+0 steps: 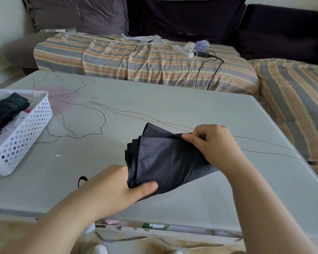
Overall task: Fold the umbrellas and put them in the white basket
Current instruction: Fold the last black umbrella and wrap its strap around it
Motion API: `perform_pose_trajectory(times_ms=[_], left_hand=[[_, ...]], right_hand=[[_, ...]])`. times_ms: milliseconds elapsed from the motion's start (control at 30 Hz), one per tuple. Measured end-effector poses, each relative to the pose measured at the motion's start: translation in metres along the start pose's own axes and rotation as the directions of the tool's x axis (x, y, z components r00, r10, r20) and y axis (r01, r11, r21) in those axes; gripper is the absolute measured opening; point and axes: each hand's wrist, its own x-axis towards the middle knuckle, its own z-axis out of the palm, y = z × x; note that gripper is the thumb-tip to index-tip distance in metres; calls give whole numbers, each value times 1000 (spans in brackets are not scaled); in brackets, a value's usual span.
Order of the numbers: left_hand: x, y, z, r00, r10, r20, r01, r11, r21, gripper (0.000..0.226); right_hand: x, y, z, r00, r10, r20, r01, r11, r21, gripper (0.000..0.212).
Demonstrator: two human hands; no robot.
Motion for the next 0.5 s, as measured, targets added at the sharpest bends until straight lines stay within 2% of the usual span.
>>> perform_pose_trajectory(times_ms=[100,167,200,233,300,333,400,467,500], left_hand=[[4,-2,1,994,-87,-59,84,995,-53,58],[5,-5,-1,992,-124,-35,119,986,-117,58],[6,-7,-2,989,-144,-27,139,979,-147,56],[7,-9,-3,986,-163,-23,156,972,-177,54],[8,-10,-5,981,-196,-14,188,959,-212,54],[9,-10,-5,978,-207,-6,200,955,-220,54],[10,-9,-6,978,-208,10,204,948,-244,56],[10,-6,-4,983,-181,13,178,950,-257,56],[10,-3,-3,986,-165,8,162,955,-249,56]], right_hand=[[2,-6,5,990,103,-92,-97,993,67,40],[0,-9,1,972,160,-173,-128,975,180,28],[-3,-11,-3,963,137,-231,-76,965,252,20],[-8,-15,-7,950,45,-310,43,962,270,12],[-20,-26,-10,873,-257,-414,351,921,170,8],[-26,-31,-5,833,-408,-373,481,867,127,10],[-30,-40,12,762,-626,-164,641,765,59,14],[-26,-37,28,747,-665,11,664,745,-64,24],[-22,-34,32,774,-633,24,630,766,-131,29]])
